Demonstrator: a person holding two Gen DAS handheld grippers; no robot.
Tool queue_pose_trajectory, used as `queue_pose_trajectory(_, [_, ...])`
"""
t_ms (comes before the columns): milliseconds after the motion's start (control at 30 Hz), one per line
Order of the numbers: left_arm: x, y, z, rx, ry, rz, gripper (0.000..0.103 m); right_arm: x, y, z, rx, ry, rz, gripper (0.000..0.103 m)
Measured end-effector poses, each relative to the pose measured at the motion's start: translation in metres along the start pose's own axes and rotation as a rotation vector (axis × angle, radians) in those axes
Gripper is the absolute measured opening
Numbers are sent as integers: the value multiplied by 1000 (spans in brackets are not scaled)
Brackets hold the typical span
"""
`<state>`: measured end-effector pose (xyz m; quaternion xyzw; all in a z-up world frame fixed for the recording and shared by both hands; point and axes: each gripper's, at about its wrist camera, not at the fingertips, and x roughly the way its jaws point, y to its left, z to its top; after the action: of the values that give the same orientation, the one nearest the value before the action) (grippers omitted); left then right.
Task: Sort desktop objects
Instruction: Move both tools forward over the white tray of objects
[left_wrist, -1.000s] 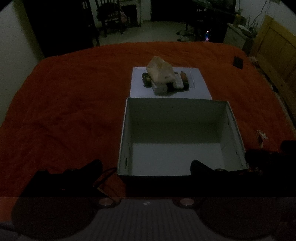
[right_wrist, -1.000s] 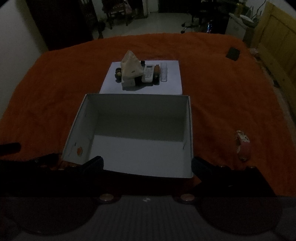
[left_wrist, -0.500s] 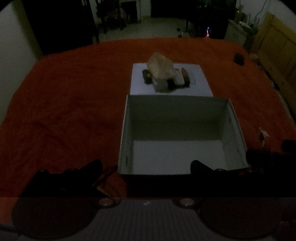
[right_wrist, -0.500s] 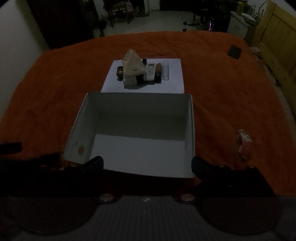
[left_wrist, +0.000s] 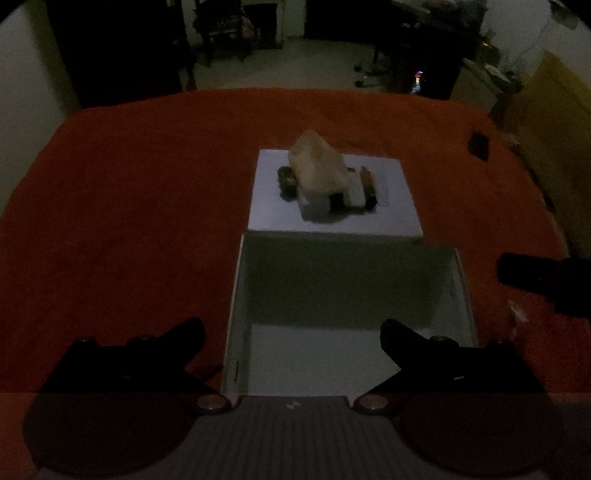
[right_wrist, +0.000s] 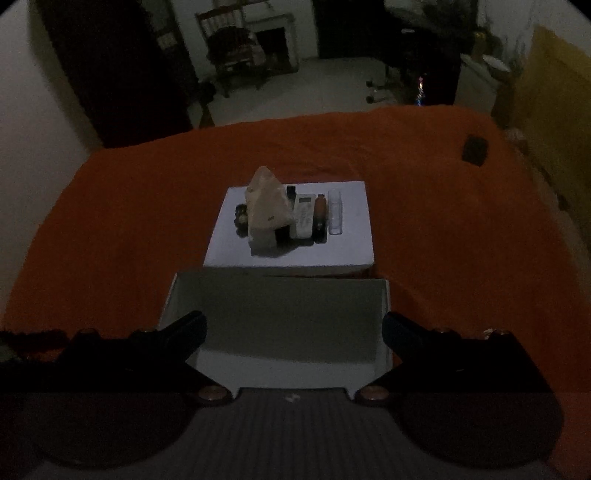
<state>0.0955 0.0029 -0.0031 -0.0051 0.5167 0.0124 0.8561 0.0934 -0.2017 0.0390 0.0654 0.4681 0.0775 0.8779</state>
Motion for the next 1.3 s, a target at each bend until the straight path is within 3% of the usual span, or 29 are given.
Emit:
queue_pose_trajectory(200, [25,-3,25,-1,-5,33,103,11,-1,29,49,-2,15,103])
queue_pose_trajectory(467, [45,-12,66,5,-35,18,103,50,-25,64,66,-6,-10,103])
queue_pose_trajectory(733, [82,-24,100,23,-3,-20,103,87,-28,96,74,-5,-12,103])
queue_pose_trajectory(933, [119,-20,118,17,33,-86,103,135,-55,114,102,27,55,103])
queue_pose_trajectory(1133, [160,-11,139,-19,31,-64,103,177,-67,133,109,28,49,103])
queue_pose_trajectory(1300, [193,-15,161,-53,-12,-100,103,213,-84,138,127,25,30,103])
